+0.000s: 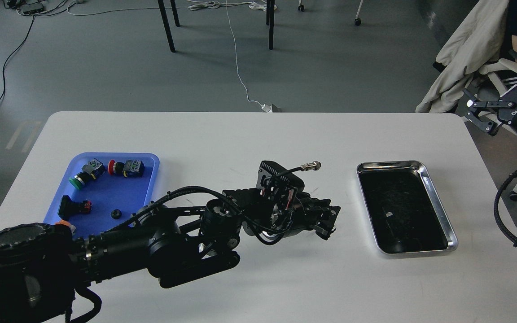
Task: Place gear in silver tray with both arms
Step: 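Carry the black gear with the left gripper to the table's middle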
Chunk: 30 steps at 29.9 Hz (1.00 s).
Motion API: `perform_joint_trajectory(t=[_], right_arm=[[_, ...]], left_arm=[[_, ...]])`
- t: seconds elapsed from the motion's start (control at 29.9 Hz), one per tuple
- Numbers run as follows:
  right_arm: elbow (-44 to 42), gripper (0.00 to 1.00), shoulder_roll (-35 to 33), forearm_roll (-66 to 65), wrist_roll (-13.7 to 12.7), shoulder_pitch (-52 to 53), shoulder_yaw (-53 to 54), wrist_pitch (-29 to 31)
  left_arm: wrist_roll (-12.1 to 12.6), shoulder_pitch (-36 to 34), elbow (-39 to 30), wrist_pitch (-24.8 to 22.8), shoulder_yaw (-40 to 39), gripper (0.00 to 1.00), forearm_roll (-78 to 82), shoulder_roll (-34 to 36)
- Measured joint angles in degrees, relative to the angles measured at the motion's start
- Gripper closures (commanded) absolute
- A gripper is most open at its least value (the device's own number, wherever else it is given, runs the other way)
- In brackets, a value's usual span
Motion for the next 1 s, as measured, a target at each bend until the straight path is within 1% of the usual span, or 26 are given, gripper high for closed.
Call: perform_joint_trajectory(t=[0.17,0.43,0.5,0.57,0.6,0.64,0.74,0.77,0.84,0.87,1.0], right_arm=[[-0.03,0.01,-0.09,0.0,-0.01,0.0,0.0,-0.04],[-0.03,0.01,-0.18,0.0,-0.01,-0.08,0.05,-0.14],[0.0,0.01,-0.18,0.0,-0.01,-0.16,0.05,-0.14],[0.05,0.01,-0.18,0.0,-0.01,-0.17,0.05,-0.15],[0.06,0.01,-0.18,0.0,-0.01,-0.18,0.05,-0.15],[0.06,0.01,-0.18,0.0,-0.01,-0.18,0.05,-0.14],[0.06,0.01,-0.17,0.0,-0.01,-0.18,0.05,-0.15],[0.06,0.01,-0.14,0.0,-0.01,-0.18,0.05,-0.14],[0.07,0.01,-0.1,0.0,-0.01,-0.19,0.05,-0.14],[0.09,0.01,-0.1,0.0,-0.01,-0.19,0.04,-0.14],[0.14,0.01,-0.09,0.0,-0.01,-0.19,0.04,-0.14]], left_arm=[[0.05,1.87,3.46,1.3,-0.6,0.9,-0.04,-0.07],[0.3,5.08,3.09,3.39,-0.25,0.86,-0.02,-0.12],[0.32,5.83,2.59,3.89,-0.25,0.82,-0.02,-0.12],[0.32,6.19,2.38,4.4,-0.25,0.75,-0.02,-0.11],[0.28,6.29,2.34,4.69,-0.25,0.68,-0.02,-0.1],[0.25,6.32,2.32,4.88,-0.25,0.58,-0.02,-0.1],[0.18,6.36,2.27,5.21,-0.25,0.45,-0.83,-0.1],[0.18,6.37,2.21,5.27,-0.25,0.38,-1.46,-0.1],[0.34,6.37,1.79,5.46,-0.24,0.19,-3.25,-0.1],[0.46,6.36,1.56,5.66,-0.22,0.13,-3.99,-0.1],[0.85,5.77,0.72,7.07,-0.25,0.05,-6.59,-0.1]])
